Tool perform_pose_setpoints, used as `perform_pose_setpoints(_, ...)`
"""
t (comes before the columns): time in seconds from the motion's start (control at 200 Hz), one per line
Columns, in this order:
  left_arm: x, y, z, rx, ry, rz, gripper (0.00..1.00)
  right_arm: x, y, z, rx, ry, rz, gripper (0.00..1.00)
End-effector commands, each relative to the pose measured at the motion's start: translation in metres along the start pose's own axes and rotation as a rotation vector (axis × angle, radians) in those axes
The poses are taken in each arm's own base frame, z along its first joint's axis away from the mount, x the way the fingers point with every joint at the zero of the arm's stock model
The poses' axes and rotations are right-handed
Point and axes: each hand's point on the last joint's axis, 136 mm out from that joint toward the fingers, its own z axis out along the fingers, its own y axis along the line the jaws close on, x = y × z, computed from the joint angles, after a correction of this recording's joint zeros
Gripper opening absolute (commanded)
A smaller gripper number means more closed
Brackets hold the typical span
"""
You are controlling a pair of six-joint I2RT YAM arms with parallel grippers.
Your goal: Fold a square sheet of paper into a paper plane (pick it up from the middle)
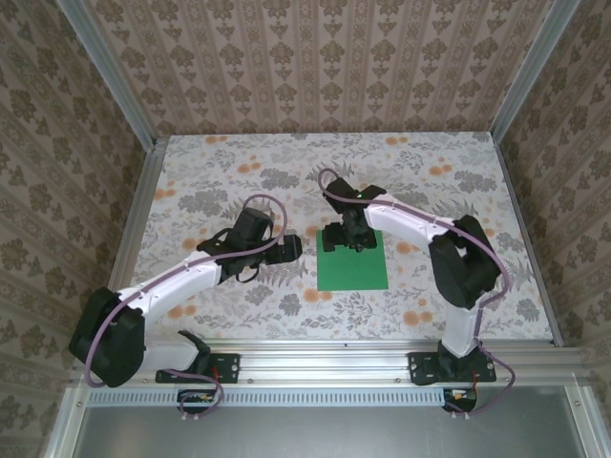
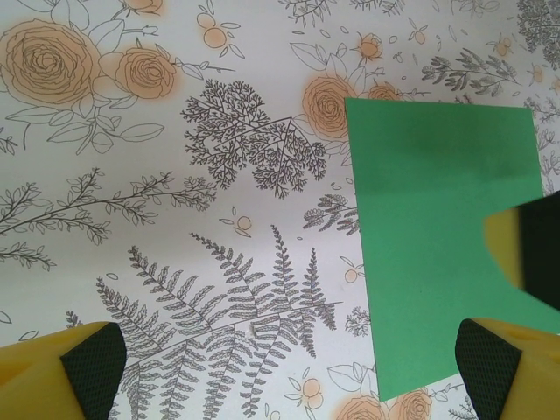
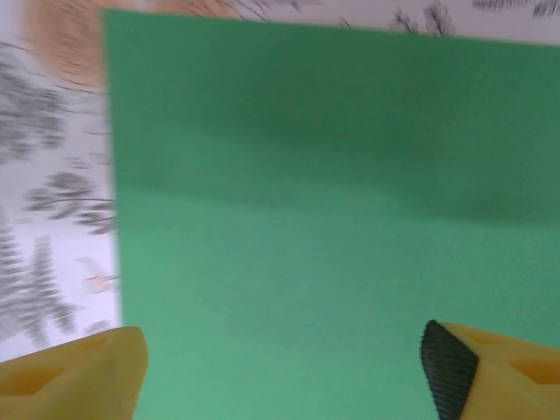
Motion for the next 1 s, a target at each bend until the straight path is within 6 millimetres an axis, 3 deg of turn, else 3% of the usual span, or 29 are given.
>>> perform_pose_setpoints(0.0, -0.001, -0.002, -0.004, 0.0, -0.004, -0.003, 1.0, 0.006, -0.018, 0.012, 0.103, 0.037, -0.002, 0.89)
perform_pose_setpoints(0.215, 0.0, -0.003, -0.001, 0.002, 0.008, 0.003, 1.0, 0.014, -0.014, 0.031, 0.076, 0.08, -0.009, 0.97)
perform_pose_setpoints(0.715, 0.002, -0.004, 0.003, 0.006, 0.023, 0.005, 1.0, 0.058, -0.03, 0.08, 0.109, 0.221, 0.014, 0.93)
perform_pose_setpoints(0.86, 0.002, -0.004, 0.003, 0.005, 0.024, 0.005, 1.0, 0.056, -0.029, 0.075, 0.104, 0.209, 0.011, 0.89)
perform_pose_setpoints(0.995, 0.003, -0.003, 0.004, 0.003, 0.027, 0.005, 1.0, 0.038, -0.016, 0.05, 0.055, 0.156, 0.002, 0.75)
